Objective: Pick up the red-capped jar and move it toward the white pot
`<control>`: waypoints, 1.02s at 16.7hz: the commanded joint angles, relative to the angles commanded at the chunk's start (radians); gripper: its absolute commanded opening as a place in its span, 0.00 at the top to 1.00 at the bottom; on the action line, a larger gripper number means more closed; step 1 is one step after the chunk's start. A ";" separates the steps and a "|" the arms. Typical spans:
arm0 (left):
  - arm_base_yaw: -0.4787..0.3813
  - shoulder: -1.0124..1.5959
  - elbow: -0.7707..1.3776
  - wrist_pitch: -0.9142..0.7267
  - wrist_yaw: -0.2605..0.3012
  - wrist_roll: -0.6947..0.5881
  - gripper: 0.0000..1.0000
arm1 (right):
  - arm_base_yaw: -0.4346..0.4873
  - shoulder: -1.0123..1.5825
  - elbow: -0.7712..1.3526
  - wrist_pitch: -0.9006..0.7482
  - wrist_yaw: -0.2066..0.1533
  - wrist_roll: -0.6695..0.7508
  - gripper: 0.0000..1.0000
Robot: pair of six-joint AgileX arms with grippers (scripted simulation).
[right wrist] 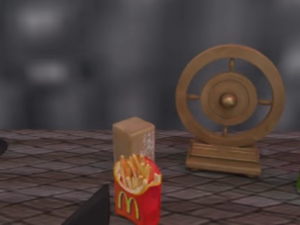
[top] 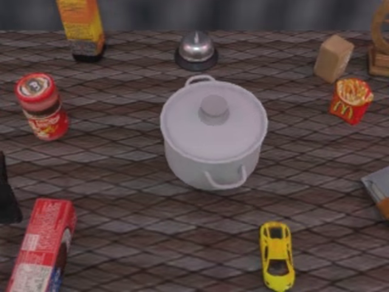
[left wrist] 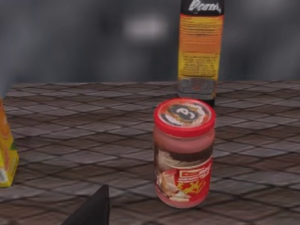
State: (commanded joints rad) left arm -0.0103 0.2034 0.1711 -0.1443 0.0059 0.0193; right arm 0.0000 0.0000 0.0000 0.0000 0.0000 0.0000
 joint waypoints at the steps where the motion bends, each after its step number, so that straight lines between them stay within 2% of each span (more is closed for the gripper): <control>1: -0.004 0.065 0.054 -0.046 0.002 0.006 0.00 | 0.000 0.000 0.000 0.000 0.000 0.000 0.00; 7: -0.027 0.584 0.496 -0.398 0.019 0.046 0.00 | 0.000 0.000 0.000 0.000 0.000 0.000 0.00; 17: -0.032 1.614 1.457 -1.027 0.025 0.105 0.00 | 0.000 0.000 0.000 0.000 0.000 0.000 0.00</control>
State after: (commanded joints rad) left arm -0.0423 1.8171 1.6284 -1.1716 0.0309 0.1239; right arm 0.0000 0.0000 0.0000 0.0000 0.0000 0.0000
